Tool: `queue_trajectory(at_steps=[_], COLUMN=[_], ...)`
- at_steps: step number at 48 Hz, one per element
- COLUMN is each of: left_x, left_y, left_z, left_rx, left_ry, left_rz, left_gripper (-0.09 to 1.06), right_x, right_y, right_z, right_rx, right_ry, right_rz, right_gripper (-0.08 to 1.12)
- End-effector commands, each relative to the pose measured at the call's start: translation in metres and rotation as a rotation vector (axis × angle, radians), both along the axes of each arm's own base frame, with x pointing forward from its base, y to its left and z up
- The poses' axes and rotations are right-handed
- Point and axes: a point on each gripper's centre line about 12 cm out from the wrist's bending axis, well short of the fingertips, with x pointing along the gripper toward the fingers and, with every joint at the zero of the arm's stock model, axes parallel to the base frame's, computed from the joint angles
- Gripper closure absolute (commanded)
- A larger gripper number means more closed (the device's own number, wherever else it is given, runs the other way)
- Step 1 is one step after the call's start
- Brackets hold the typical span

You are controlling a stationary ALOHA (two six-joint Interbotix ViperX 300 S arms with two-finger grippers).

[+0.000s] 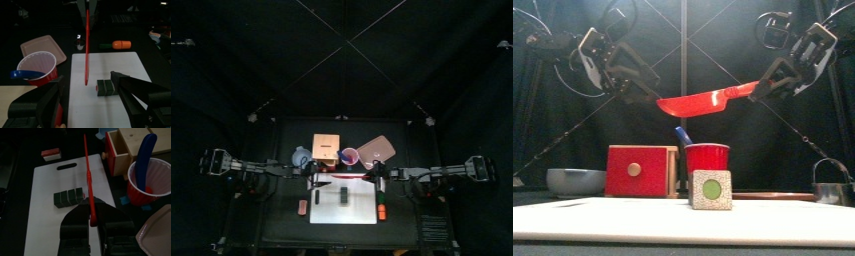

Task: Place sushi on board then cut the sushi with the knife then place the pieces on the plate
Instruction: Grasp knife edge with left hand

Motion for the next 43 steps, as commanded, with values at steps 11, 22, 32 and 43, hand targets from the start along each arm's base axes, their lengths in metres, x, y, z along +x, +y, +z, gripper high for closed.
queue_trajectory(at_steps=[11,22,32,43], left_x=[0.034,0.037,0.037,0.037], left_y=[0.004,0.004,0.003,0.003], left_z=[-0.007,-0.004,-0.005,-0.006], left_rx=[-0.025,-0.022,-0.023,-0.022], left_ry=[0.139,0.15,0.154,0.161], left_rz=[0.028,0.027,0.025,0.024], left_gripper=[-0.01,0.12,0.19,0.2], right_x=[0.006,0.006,0.006,0.008], right_y=[-0.002,-0.001,0.0,-0.001], right_z=[0.012,0.011,0.008,0.006], right_rx=[-0.005,-0.005,-0.003,-0.003], right_ry=[-0.04,-0.038,-0.027,-0.02], right_rz=[-0.004,-0.002,0.0,-0.003], right_gripper=[0.67,0.67,0.67,0.67])
